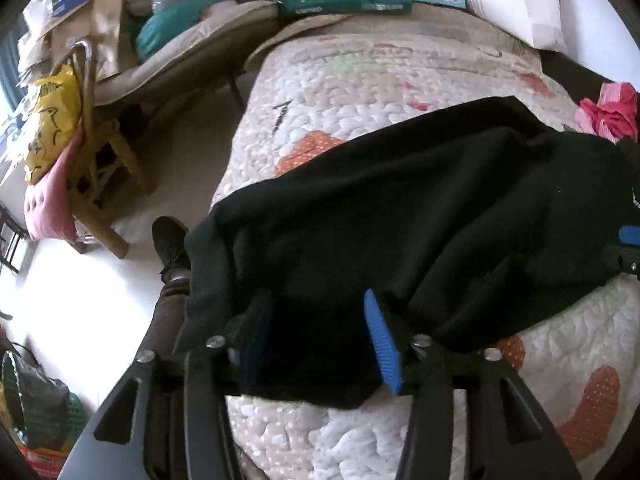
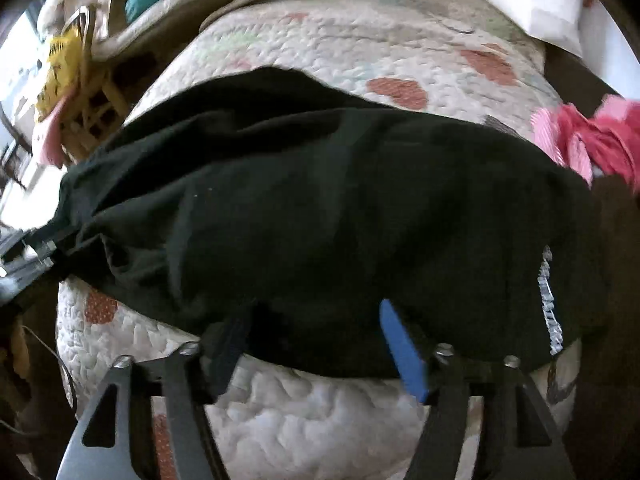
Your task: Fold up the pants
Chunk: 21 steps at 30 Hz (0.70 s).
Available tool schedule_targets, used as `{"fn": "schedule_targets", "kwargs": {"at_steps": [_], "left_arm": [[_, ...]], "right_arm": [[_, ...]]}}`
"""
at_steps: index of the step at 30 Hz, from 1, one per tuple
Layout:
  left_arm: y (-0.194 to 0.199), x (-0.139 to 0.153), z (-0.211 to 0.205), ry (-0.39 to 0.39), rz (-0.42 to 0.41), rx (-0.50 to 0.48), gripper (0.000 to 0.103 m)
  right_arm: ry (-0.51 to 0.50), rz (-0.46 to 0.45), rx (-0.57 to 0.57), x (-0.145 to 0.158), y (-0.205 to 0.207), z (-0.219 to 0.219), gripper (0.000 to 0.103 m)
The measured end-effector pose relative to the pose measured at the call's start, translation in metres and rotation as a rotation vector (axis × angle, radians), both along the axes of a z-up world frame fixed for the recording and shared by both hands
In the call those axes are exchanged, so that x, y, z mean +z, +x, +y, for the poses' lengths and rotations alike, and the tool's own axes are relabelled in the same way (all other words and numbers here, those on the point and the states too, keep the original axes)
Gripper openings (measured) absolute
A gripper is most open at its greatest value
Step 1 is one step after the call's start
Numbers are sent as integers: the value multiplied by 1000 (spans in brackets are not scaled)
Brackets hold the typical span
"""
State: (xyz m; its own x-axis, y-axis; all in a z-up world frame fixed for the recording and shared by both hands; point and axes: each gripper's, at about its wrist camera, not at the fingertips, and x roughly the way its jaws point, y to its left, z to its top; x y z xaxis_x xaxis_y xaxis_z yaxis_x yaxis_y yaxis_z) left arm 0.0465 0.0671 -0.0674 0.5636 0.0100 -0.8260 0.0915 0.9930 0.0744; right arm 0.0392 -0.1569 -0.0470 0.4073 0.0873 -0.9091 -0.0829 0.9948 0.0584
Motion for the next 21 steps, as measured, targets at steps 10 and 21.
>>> {"fn": "schedule_targets", "kwargs": {"at_steps": [10,21], "left_arm": [[-7,31,46,-168,-3,83,60],[5,25,88,-407,41,278,61]], "right_arm": [[46,-9,-52,21,-9,-13,79],[136,-111,27,62,38,11,79]]}}
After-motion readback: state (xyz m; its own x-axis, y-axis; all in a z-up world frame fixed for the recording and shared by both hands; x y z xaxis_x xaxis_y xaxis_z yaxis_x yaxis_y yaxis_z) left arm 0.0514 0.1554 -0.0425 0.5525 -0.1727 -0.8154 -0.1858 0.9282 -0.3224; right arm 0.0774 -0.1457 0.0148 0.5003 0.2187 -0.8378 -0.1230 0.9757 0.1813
